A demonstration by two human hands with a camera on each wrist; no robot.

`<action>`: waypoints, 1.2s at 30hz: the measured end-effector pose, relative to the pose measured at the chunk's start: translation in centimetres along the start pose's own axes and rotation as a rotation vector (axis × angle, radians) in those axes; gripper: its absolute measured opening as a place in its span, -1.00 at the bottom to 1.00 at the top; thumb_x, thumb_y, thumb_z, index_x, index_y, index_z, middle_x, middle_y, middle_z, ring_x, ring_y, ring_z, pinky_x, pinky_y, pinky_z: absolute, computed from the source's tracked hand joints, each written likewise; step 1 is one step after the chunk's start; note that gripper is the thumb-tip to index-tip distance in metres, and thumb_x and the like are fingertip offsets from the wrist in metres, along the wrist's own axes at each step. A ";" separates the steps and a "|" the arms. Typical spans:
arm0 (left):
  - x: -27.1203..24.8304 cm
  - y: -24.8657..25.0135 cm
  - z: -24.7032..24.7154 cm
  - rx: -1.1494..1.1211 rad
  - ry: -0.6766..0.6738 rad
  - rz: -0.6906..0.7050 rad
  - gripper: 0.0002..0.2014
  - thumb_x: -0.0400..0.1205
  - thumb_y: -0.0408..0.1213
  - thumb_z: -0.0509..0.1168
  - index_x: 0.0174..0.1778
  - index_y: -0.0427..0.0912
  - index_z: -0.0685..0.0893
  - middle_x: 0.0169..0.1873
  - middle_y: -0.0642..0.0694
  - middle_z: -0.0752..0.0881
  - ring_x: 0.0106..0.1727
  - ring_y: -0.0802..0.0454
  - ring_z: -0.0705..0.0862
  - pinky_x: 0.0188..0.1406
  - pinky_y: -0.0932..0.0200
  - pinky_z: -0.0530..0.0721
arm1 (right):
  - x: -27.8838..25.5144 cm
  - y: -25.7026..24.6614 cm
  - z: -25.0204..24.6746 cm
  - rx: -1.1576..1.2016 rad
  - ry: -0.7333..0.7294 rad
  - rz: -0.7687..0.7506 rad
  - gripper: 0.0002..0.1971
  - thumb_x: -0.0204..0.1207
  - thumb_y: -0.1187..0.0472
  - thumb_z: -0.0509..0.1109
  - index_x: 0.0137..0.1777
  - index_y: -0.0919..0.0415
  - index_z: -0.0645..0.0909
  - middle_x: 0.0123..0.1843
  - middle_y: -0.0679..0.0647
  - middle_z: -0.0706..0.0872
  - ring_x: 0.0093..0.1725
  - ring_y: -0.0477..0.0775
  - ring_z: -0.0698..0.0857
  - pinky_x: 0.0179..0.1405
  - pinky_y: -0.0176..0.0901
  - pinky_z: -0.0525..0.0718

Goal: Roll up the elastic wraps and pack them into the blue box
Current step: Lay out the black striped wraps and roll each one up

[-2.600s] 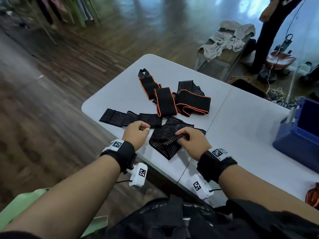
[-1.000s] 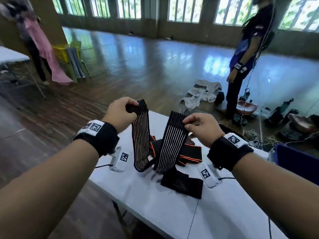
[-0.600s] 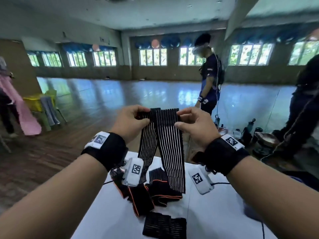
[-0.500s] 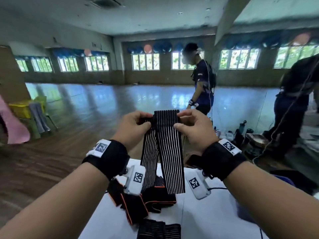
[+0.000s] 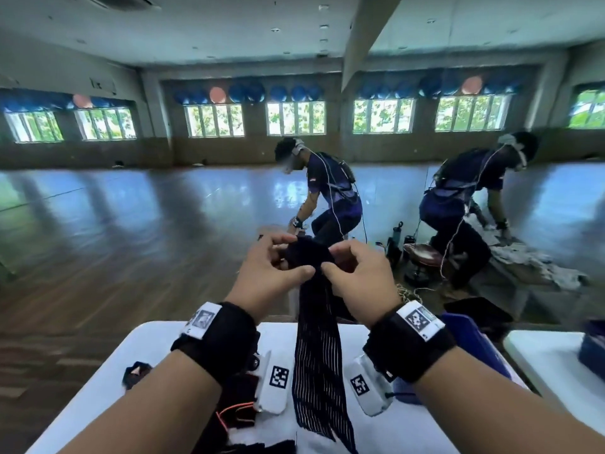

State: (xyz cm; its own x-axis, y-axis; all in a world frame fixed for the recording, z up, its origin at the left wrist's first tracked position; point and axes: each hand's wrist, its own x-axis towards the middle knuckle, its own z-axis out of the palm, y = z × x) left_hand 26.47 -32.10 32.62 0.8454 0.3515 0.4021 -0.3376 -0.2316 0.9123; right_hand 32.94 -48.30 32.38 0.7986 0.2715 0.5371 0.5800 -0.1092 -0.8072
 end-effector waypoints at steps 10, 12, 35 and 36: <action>0.3 -1.9 3.6 -0.096 0.048 0.022 -0.29 0.18 -0.22 0.72 0.20 -0.08 0.54 0.11 -0.07 0.78 0.04 0.04 0.80 0.04 0.05 0.77 | -1.8 1.6 -1.7 0.233 -0.106 0.072 -0.83 0.56 0.39 0.49 0.07 0.16 0.78 -0.11 0.06 0.87 -0.05 0.02 0.84 -0.01 -0.07 0.83; 0.2 -1.9 3.9 -0.072 0.048 0.056 -0.38 0.27 -0.40 0.71 0.16 -0.20 0.55 -0.02 0.05 0.80 0.03 0.13 0.81 0.01 0.16 0.75 | -1.9 1.7 -1.9 0.248 -0.115 0.066 -0.79 0.59 0.43 0.44 0.10 0.17 0.79 -0.10 0.02 0.87 -0.04 0.02 0.84 0.06 -0.03 0.82; -2.1 -2.2 3.2 0.209 -0.114 0.146 -0.74 0.61 -0.49 0.43 0.08 -0.03 0.73 -0.13 0.13 0.78 -0.10 0.17 0.74 -0.10 0.29 0.69 | -1.4 1.6 -3.7 0.398 -0.033 0.331 -0.90 0.66 0.32 0.36 0.04 0.25 0.71 -0.36 0.04 0.77 -0.37 -0.03 0.73 -0.43 -0.19 0.69; -2.1 -2.4 3.2 0.199 -0.102 0.139 -0.73 0.59 -0.49 0.45 0.08 -0.02 0.72 -0.12 0.12 0.78 -0.09 0.13 0.75 -0.11 0.26 0.70 | -1.6 1.6 -3.9 0.393 -0.023 0.334 -0.88 0.65 0.31 0.37 0.14 0.22 0.67 -0.36 0.01 0.79 -0.39 -0.07 0.73 -0.44 -0.21 0.67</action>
State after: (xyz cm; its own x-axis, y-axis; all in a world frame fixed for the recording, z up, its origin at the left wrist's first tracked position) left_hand 26.77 -35.18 29.34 0.8374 0.2131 0.5033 -0.3738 -0.4485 0.8118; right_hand 33.20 -52.63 31.20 0.9238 0.3042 0.2323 0.1862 0.1731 -0.9671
